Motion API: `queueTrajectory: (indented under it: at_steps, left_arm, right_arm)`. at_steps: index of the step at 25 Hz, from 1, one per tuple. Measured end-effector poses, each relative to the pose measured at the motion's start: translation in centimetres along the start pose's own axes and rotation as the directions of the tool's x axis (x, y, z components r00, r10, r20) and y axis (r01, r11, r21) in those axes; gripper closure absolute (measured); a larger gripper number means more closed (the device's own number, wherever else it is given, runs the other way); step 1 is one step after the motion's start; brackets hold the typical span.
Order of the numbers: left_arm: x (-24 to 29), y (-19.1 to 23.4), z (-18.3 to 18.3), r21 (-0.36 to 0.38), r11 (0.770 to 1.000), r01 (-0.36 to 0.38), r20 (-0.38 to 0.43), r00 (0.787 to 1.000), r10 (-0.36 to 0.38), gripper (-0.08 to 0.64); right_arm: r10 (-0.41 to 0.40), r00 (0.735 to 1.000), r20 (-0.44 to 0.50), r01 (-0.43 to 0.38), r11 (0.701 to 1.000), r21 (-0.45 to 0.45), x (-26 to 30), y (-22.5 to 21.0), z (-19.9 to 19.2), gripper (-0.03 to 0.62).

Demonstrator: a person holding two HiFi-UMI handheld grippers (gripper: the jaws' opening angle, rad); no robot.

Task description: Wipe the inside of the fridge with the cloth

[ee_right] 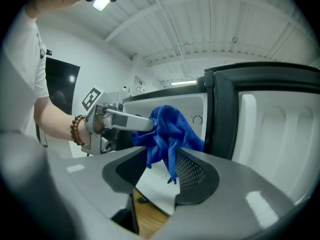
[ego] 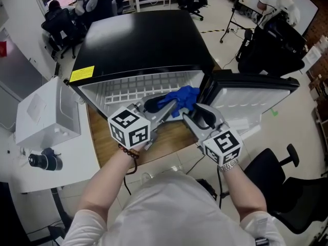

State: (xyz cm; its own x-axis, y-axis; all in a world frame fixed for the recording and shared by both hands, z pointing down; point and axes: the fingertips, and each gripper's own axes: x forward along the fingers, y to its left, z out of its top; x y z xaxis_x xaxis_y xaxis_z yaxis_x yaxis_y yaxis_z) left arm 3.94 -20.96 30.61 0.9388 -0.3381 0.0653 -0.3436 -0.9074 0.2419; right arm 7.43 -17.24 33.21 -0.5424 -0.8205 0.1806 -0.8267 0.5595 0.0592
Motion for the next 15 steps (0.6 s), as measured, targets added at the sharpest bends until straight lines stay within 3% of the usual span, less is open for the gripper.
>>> queueTrajectory:
  at_steps: [6,11,15]
  left_arm:
    - [1.2,0.8,0.3,0.032,0.994,-0.106,0.055,0.993,0.104,0.468]
    - [3.0,2.2,0.1,0.001,0.978,-0.207,0.093,0.974,0.206,0.468]
    - [4.6,2.7,-0.2,-0.007,0.967,-0.255,0.101,0.962,0.255,0.468]
  right_arm:
    - [-0.005,1.000,-0.004,0.006,1.000,0.012,-1.8,-0.4,-0.8,0.416]
    - [0.008,1.000,-0.002,-0.008,1.000,0.004,-2.9,-0.4,-1.3,0.417]
    - [-0.011,1.000,0.024,0.011,1.000,0.017,-3.6,-0.4,-1.4,0.454]
